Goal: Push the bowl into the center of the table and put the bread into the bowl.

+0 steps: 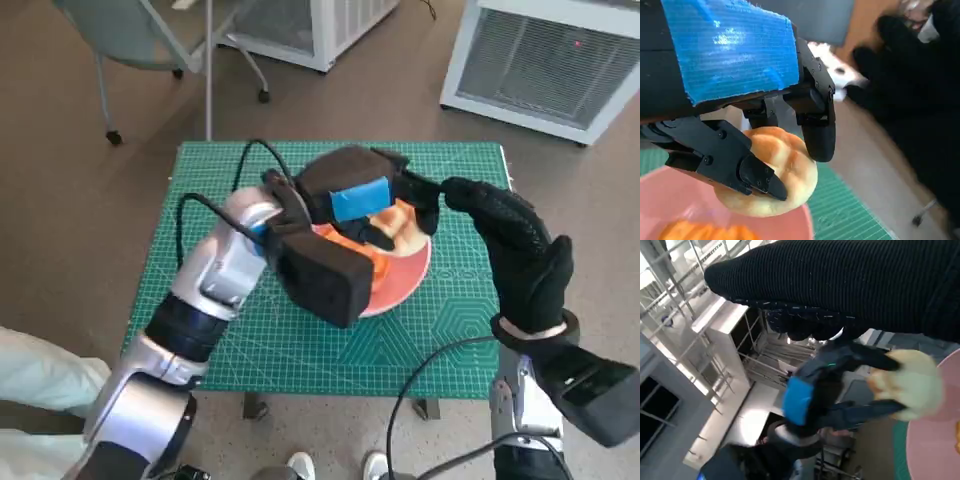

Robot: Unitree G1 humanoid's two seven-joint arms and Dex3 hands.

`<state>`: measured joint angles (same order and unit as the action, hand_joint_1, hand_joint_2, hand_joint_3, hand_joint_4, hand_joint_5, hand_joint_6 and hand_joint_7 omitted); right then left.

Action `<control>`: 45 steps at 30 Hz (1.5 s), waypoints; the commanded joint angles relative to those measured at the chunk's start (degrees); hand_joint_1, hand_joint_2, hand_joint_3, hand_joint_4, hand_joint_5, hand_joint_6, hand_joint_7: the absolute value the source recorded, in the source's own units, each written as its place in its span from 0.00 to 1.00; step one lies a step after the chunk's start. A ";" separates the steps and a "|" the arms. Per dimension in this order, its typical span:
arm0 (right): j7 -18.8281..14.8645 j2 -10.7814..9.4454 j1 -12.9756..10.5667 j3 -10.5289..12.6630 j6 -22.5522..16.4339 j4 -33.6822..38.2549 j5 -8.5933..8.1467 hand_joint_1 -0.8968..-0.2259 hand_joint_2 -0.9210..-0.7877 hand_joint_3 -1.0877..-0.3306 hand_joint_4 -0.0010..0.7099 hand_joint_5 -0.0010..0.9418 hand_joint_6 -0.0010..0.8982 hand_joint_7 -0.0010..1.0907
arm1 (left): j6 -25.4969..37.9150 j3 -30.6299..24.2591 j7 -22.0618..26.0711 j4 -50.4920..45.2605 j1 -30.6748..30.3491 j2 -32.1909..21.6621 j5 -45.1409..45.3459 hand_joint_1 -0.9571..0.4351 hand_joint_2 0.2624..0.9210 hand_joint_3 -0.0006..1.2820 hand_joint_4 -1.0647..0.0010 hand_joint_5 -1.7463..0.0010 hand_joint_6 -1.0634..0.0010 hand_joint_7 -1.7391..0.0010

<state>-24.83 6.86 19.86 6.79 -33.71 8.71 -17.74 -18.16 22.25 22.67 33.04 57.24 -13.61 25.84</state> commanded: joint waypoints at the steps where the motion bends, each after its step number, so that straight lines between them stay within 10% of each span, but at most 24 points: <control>1: 0.34 0.14 -0.88 0.27 -0.03 0.34 0.12 0.36 0.00 0.49 0.08 0.00 0.00 0.33 | -0.84 0.11 -0.69 3.72 1.84 1.25 -0.17 0.69 1.00 0.07 0.32 0.34 0.48 0.31; 3: 0.23 0.22 -0.83 0.37 -0.07 0.46 -0.16 0.35 0.00 0.49 0.08 0.00 0.00 0.33 | -0.11 0.14 -0.09 4.53 1.80 1.48 -0.23 0.69 1.00 0.14 0.42 0.28 0.59 0.24; 7: 0.04 0.34 -0.75 0.56 0.14 0.45 -0.78 0.35 0.00 0.49 0.08 0.00 0.00 0.33 | 3.09 0.10 1.95 3.71 1.06 1.40 -0.28 0.64 0.96 0.08 0.63 0.79 0.67 0.72; 12: -0.10 0.48 -0.67 0.77 0.40 0.35 -1.27 0.35 0.00 0.49 0.08 0.00 0.00 0.34 | 7.47 0.14 4.49 0.18 -0.26 0.68 -0.01 0.61 0.93 0.02 0.80 0.96 0.71 0.92; 36: 0.54 1.48 0.38 1.51 2.43 -1.10 -1.84 0.32 0.00 0.53 0.09 0.01 0.00 0.36 | 6.97 -9.01 9.12 -12.87 -7.99 -5.58 -12.02 0.54 0.83 0.00 0.97 1.00 0.80 1.00; 45: 2.40 3.13 2.33 2.07 5.52 -4.18 -0.87 0.31 0.00 0.55 0.10 0.01 0.00 0.39 | -11.28 -19.86 3.40 -7.60 -9.98 -1.83 -25.35 0.43 0.86 0.01 0.96 1.00 0.81 1.00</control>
<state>-23.31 9.08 21.62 8.67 -30.02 5.63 -19.32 -23.12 6.17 28.82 23.31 47.89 -17.92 5.41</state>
